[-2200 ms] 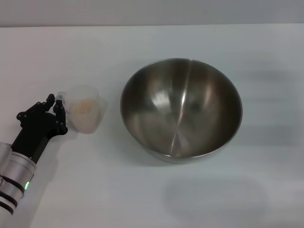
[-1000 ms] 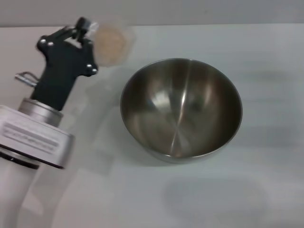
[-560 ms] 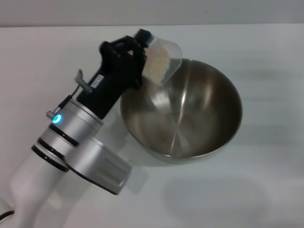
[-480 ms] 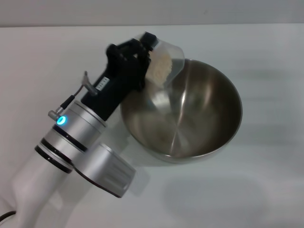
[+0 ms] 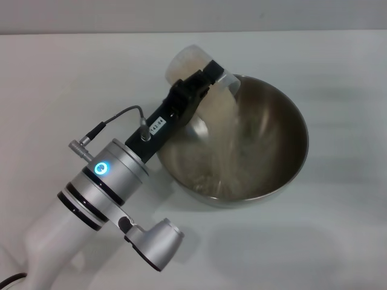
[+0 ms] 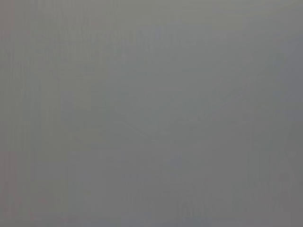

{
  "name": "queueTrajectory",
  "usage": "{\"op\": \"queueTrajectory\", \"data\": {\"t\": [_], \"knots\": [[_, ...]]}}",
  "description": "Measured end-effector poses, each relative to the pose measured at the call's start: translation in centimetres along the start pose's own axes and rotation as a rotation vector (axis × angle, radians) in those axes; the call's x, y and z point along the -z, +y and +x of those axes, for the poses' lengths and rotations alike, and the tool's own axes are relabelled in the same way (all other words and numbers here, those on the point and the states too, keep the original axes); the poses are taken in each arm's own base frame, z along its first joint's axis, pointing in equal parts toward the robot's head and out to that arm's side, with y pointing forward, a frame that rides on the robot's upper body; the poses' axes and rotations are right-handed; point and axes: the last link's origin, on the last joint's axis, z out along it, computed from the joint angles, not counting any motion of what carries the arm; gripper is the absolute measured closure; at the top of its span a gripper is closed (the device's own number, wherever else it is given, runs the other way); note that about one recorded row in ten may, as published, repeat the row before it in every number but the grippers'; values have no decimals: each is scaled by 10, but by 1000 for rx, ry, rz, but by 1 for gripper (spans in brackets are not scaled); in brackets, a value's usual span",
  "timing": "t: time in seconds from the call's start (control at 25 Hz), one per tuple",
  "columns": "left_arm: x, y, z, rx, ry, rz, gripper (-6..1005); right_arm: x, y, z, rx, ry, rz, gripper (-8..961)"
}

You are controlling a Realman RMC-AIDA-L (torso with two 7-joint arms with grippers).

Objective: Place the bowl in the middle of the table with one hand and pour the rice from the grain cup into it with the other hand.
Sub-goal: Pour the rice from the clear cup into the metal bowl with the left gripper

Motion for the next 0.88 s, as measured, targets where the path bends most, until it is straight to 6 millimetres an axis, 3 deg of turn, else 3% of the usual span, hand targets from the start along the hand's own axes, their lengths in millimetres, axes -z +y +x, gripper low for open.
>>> {"op": "queueTrajectory", "data": {"t": [0.68,0.88], "knots": [[0,4,2,-324,23,-23,973,-1,-2,-1,3,-4,7,514],[2,6,-2,-340,8,-35,973,0,-3,-1,4,-3,9,514]]}}
